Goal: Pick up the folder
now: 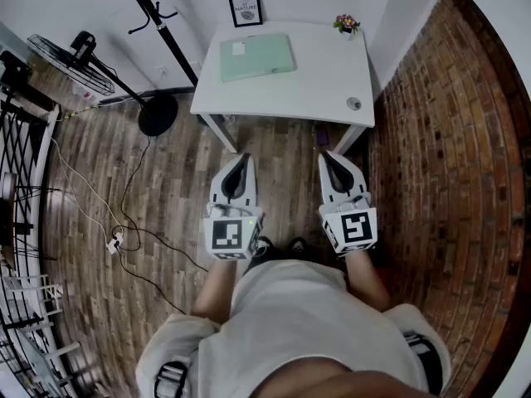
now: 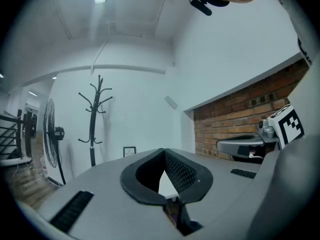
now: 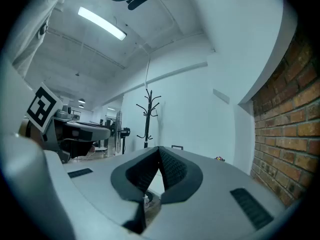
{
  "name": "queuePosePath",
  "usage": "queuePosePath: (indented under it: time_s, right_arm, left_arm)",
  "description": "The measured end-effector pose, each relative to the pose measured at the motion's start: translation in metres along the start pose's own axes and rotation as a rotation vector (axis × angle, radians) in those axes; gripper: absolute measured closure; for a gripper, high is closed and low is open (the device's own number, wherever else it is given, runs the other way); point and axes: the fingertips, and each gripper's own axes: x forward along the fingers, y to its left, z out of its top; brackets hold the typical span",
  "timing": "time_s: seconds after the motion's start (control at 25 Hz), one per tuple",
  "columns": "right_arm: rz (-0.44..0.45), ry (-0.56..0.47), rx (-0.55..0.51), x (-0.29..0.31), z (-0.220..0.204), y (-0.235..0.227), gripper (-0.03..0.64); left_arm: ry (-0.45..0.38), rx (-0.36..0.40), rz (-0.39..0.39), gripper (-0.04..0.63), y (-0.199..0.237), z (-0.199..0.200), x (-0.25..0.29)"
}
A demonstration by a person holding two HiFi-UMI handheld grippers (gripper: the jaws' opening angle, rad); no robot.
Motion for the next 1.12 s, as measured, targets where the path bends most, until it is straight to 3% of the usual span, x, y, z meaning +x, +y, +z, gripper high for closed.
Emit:
queuePosePath:
  time_s: [0.48,0.64,0.8,1.12]
  right_arm:
    - [0.017,-0.011,0.001,0.013,0.013,0.055,0.618]
    - [0.035,-0.001,-0.018,0.022,0.012,0.073,0.555]
    - [0.041,0.005,-0.018,0.033,0.012,0.088,0.551]
    - [0.02,0.034,-0.033,0.044,0.006,0.12,0.551]
  left_arm:
    - [0.002,-0.018,-0.041,0.574,0.032,-0.008,-0.034]
    - [0.0,-0.016,-0.033,0.571,0.048,-0.011,-0.041]
    - [0.019,-0.016,-0.042,0.517,0.065,-0.018,-0.043]
    - [0.019,-0.03,-0.053,0.512,0.099,-0.031,-0.057]
